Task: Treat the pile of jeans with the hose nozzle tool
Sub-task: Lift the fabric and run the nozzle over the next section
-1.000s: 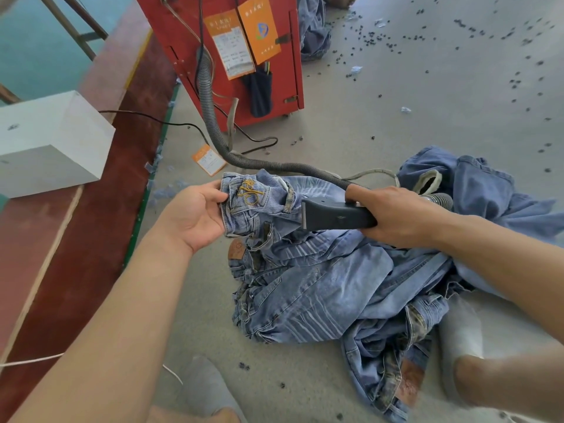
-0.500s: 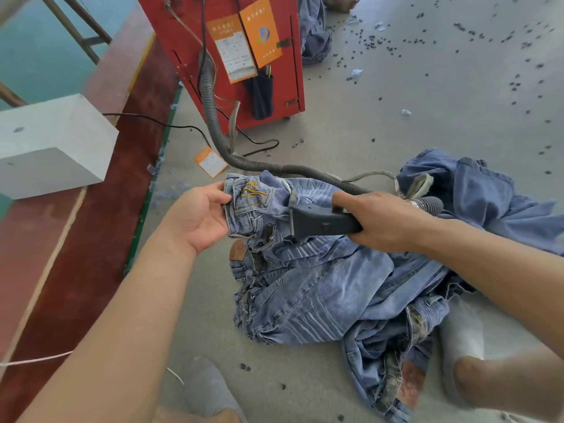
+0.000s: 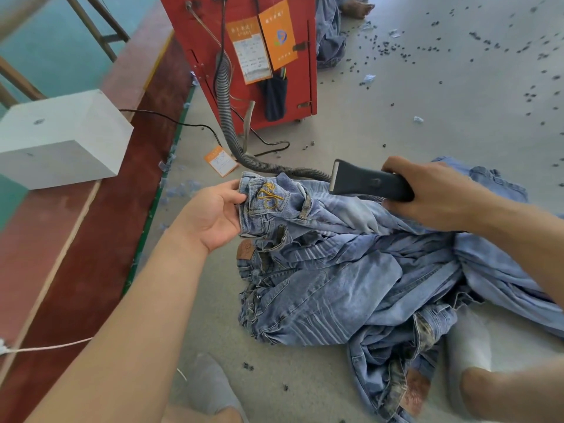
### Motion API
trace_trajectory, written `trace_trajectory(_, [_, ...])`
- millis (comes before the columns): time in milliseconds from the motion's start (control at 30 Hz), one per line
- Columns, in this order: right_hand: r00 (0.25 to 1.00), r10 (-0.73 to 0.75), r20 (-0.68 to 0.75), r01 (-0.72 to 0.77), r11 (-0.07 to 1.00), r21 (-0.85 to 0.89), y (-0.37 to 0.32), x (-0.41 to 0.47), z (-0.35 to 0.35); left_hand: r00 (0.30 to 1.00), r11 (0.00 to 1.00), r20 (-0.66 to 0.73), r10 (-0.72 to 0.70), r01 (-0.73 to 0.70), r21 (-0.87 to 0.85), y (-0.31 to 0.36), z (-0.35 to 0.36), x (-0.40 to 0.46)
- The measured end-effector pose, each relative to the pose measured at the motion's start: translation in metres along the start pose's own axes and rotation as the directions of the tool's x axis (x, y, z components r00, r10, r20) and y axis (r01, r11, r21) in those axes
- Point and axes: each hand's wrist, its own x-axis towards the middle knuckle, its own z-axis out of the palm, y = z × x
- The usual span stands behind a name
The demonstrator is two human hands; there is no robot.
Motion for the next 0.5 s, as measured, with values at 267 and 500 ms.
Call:
trace_trajectory(267, [0.987, 0.002, 0.162, 0.016, 0.994, -0.108, -0.011, 0.014, 0.026, 1.000, 1.000, -0.007, -0.006, 0.006, 0.030, -0.005, 0.000, -0.002])
trace_trajectory(500, [0.988, -0.043, 0.150, 0.044, 0.999, -0.003, -0.029, 0.017, 0.025, 1.000, 0.998, -0.013, -0.006, 0.007, 0.065, -0.006, -0.003, -0.004])
